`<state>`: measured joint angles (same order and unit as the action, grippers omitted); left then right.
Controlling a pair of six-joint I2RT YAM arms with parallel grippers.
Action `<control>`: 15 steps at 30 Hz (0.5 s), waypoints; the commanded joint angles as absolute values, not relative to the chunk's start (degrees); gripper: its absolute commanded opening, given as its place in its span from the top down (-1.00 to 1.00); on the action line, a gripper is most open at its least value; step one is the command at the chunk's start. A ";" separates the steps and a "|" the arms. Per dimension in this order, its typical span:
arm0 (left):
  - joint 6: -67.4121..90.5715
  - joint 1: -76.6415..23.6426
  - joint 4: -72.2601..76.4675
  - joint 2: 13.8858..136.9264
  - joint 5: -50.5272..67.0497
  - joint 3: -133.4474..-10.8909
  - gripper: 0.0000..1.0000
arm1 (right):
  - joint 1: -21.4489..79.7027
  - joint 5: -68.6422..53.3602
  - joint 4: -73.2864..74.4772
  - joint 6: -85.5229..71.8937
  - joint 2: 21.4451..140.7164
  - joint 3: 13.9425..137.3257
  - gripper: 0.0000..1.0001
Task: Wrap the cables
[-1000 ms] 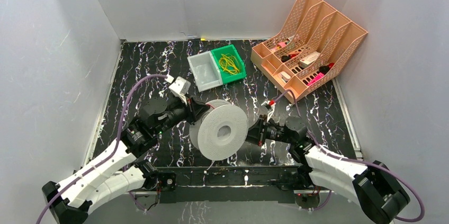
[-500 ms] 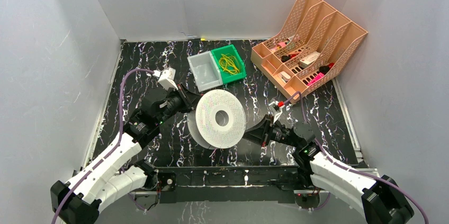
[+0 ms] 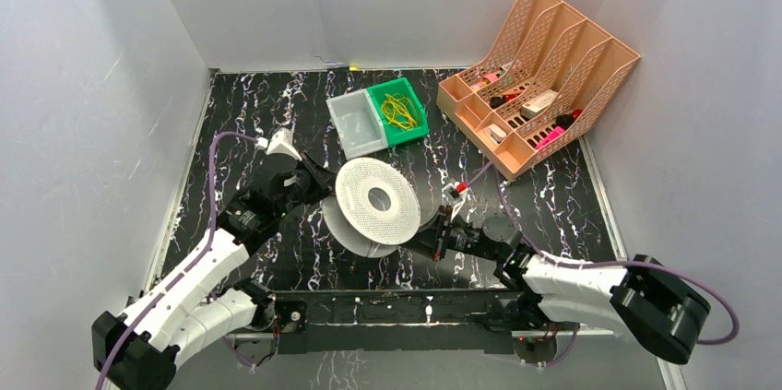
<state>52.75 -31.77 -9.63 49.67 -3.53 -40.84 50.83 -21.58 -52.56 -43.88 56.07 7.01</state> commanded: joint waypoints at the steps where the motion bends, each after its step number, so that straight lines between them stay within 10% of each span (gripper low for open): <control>1: 57.01 -30.35 -6.56 49.38 -18.57 -39.93 1.00 | 58.04 -18.37 -64.82 -41.45 59.68 11.11 1.00; 15: 57.41 -30.39 -13.18 45.58 -22.68 -32.67 1.00 | 61.99 -5.56 -64.23 -41.28 78.28 26.88 1.00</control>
<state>59.29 -29.91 -14.28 47.31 -16.75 -34.11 59.68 -2.35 -56.49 -40.23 75.02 18.41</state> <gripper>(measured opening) 0.062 0.020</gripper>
